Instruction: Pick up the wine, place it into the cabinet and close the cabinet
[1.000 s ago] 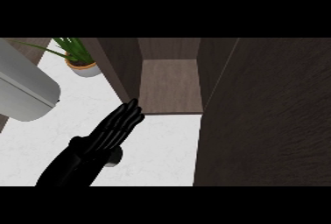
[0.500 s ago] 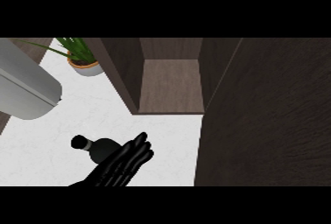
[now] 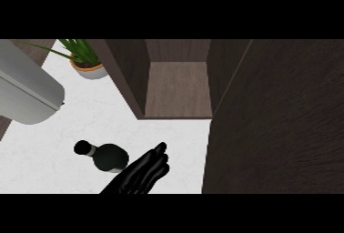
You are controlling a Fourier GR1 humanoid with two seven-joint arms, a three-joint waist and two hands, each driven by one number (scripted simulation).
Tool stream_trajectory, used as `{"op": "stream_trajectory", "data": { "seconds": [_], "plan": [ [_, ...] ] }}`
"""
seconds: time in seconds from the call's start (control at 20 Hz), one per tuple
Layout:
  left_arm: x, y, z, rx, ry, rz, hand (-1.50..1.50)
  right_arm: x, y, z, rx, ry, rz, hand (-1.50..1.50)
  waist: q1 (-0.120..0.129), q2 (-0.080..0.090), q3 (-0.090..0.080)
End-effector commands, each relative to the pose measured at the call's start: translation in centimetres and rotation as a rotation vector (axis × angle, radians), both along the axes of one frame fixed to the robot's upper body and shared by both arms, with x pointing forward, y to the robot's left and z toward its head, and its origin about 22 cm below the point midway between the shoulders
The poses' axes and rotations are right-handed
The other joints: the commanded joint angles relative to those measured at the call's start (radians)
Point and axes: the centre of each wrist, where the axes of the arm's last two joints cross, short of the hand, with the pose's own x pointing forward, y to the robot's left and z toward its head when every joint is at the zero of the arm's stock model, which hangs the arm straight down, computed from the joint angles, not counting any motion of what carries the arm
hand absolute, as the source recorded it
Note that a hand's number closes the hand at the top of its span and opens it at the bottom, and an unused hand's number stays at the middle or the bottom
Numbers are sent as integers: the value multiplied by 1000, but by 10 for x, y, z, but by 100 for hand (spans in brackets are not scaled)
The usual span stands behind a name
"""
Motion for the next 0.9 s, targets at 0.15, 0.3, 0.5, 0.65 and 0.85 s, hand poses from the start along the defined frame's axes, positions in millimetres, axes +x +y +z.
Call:
{"op": "stream_trajectory", "data": {
  "seconds": [0.15, 0.3, 0.5, 0.65, 0.85],
  "plan": [
    [-34, 24, 30, -57, -83, 47, -150, -34, -8, 38, 12, -55, -9, -150, 8, -2, -2],
    [-30, 19, 29, -56, -109, 83, -150, -32, -14, 40, -16, -53, -10, -150, 7, -2, -1],
    [-33, 29, 38, -36, -128, 113, -150, -37, -8, 37, 2, -50, -19, -150, 0, -3, -1],
    [-33, 35, 40, -25, -106, 122, -150, -41, -4, 39, 22, -35, -9, -150, -4, -2, -1],
    [-31, 42, 41, 0, -125, 160, -150, -35, -7, 42, -2, -51, -18, -150, 1, 1, -2]
  ]
}}
